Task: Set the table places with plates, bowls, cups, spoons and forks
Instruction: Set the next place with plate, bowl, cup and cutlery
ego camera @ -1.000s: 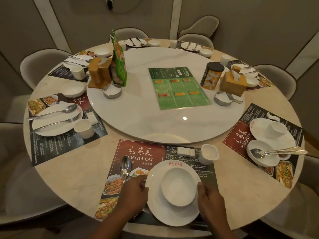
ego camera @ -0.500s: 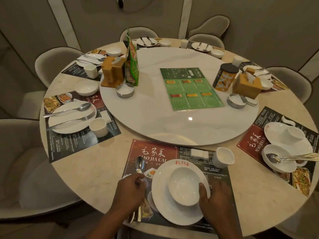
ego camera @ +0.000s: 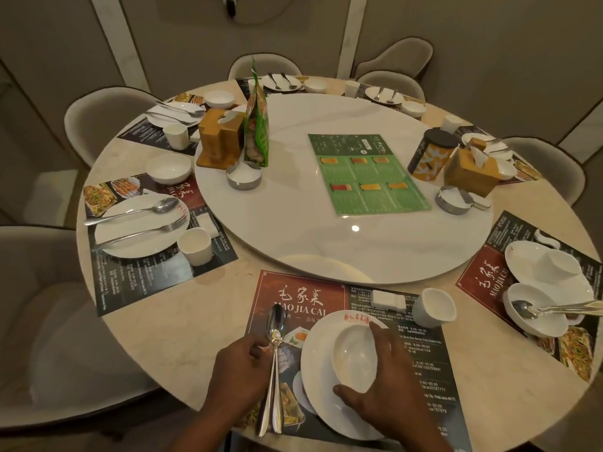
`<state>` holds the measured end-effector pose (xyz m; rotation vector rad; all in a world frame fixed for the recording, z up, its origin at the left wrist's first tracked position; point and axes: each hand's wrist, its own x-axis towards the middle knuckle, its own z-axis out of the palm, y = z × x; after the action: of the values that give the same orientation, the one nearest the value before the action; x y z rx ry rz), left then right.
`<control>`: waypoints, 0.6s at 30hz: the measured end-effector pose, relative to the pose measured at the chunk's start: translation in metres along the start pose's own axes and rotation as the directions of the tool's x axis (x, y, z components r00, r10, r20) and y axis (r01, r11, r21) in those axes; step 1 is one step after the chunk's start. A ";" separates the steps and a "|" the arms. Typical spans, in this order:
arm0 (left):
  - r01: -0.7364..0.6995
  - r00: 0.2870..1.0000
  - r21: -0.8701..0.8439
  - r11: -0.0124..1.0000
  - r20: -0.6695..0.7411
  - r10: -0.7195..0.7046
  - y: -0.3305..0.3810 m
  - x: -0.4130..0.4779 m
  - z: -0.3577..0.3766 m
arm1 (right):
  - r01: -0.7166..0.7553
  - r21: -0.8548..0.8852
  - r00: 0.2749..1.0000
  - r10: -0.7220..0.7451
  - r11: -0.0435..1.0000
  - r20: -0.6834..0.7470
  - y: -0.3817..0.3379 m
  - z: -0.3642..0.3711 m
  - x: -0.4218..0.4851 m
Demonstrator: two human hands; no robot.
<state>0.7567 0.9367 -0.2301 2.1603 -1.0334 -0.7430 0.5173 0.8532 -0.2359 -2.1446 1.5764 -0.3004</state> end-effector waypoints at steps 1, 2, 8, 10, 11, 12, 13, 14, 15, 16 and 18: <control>-0.001 1.000 0.002 1.000 -0.004 0.001 -0.001 0.001 0.000 | -0.006 0.004 1.000 0.006 1.000 -0.007 0.000 0.002 0.000; -0.001 1.000 0.002 1.000 -0.007 0.001 -0.002 0.002 0.000 | -0.012 0.006 1.000 0.013 1.000 -0.014 -0.001 0.002 -0.001; -0.015 0.999 -0.040 0.999 0.032 0.017 0.011 0.000 0.002 | -0.031 0.051 0.996 0.035 0.998 -0.081 -0.005 0.007 -0.004; -0.051 0.996 -0.082 0.995 0.072 0.057 0.025 -0.005 0.009 | -0.038 0.096 0.992 0.050 0.995 -0.117 -0.008 0.005 -0.006; -0.072 0.992 -0.103 0.992 0.098 0.082 0.033 -0.009 0.013 | -0.043 0.125 0.988 0.061 0.991 -0.142 -0.008 0.002 -0.007; -0.096 0.986 -0.123 0.988 0.122 0.111 0.040 -0.012 0.017 | -0.051 0.153 0.983 0.077 0.987 -0.168 -0.008 -0.003 -0.009; -0.120 0.980 -0.136 0.983 0.143 0.139 0.047 -0.015 0.022 | -0.067 0.174 0.977 0.100 0.982 -0.189 -0.007 -0.008 -0.011; -0.142 0.974 -0.143 0.979 0.159 0.165 0.053 -0.018 0.026 | -0.089 0.189 0.971 0.127 0.978 -0.201 -0.004 -0.015 -0.013; -0.162 0.968 -0.146 0.976 0.168 0.186 0.058 -0.020 0.031 | -0.115 0.201 0.967 0.157 0.973 -0.203 0.000 -0.023 -0.015; -0.179 0.963 -0.149 0.972 0.174 0.204 0.063 -0.021 0.035 | -0.140 0.208 0.963 0.183 0.968 -0.200 0.008 -0.030 -0.017; -0.199 0.955 -0.154 0.968 0.192 0.226 0.070 -0.025 0.045 | -0.186 0.210 0.956 0.226 0.960 -0.189 0.026 -0.045 -0.020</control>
<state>0.6786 0.9086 -0.2026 1.8512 -1.2641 -0.9207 0.4695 0.8554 -0.2076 -1.8333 1.7939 -0.6009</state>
